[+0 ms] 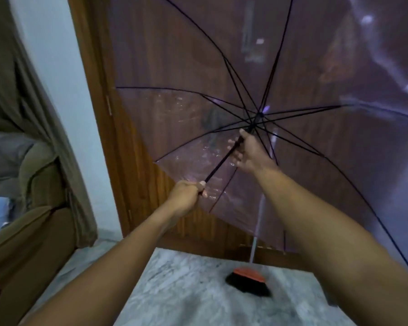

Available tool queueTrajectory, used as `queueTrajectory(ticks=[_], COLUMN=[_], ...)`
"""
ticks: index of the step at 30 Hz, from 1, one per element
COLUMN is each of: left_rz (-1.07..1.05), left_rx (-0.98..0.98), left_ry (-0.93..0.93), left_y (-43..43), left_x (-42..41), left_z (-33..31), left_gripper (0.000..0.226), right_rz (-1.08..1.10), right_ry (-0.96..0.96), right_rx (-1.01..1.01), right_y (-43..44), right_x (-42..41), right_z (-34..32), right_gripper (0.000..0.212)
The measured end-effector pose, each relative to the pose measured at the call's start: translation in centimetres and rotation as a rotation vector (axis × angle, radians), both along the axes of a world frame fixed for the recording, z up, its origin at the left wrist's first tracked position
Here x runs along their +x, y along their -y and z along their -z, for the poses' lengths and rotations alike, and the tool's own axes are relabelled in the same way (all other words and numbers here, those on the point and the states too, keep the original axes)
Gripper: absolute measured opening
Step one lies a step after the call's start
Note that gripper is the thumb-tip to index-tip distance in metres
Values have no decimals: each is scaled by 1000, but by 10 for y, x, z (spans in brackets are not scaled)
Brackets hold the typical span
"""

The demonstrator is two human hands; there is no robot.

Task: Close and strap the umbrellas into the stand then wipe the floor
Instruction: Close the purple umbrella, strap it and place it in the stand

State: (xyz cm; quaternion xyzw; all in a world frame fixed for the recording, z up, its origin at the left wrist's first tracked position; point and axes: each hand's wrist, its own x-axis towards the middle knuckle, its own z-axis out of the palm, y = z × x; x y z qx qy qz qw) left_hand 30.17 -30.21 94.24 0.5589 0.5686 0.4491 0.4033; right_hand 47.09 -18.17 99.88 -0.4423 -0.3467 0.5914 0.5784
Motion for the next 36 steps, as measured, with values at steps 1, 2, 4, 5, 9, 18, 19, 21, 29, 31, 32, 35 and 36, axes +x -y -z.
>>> queueTrajectory(ticks=[1,2,4,5,9,18,19,21,29,31,32,35,36], left_rz=[43,80,143,171,215,154,136,131,363,407,409,427,457], left_rx=[-6,-13,-13,-11,6,57,49,32,-258,-273,-227,-178,-216], left_ry=[4,7,12,8,-28,53,83,88,196,261,254,206,215], left_y=[0,0,2,2,5,-3,-7,-17,-17,-11,-8,-3,-1], left_x=[15,30,57,69,114,201,208,216,221,209,204,192,185], left_z=[-2,-2,-3,-2,-4,-13,-16,-15,-2,8,12,15,16], left_gripper=[39,41,43,43,40,40,41,41,37,33,31,28,31], right_rz=[34,72,149,185,240,176,138,70,197,232,250,274,257], right_ry=[-65,-126,-218,-256,-332,-298,-301,-302,-238,-260,-264,-212,-192], right_rx=[-1,9,36,51,95,85,77,31,33,42,42,44,53], right_y=[-1,-2,-5,-5,0,40,41,42,31,25,21,13,12], right_x=[20,39,74,89,137,154,150,148,169,178,180,179,178], right_z=[-7,-13,-21,-24,-24,-15,-4,16,35,32,30,20,15], right_gripper=[33,37,46,46,40,49,49,46,49,50,50,46,45])
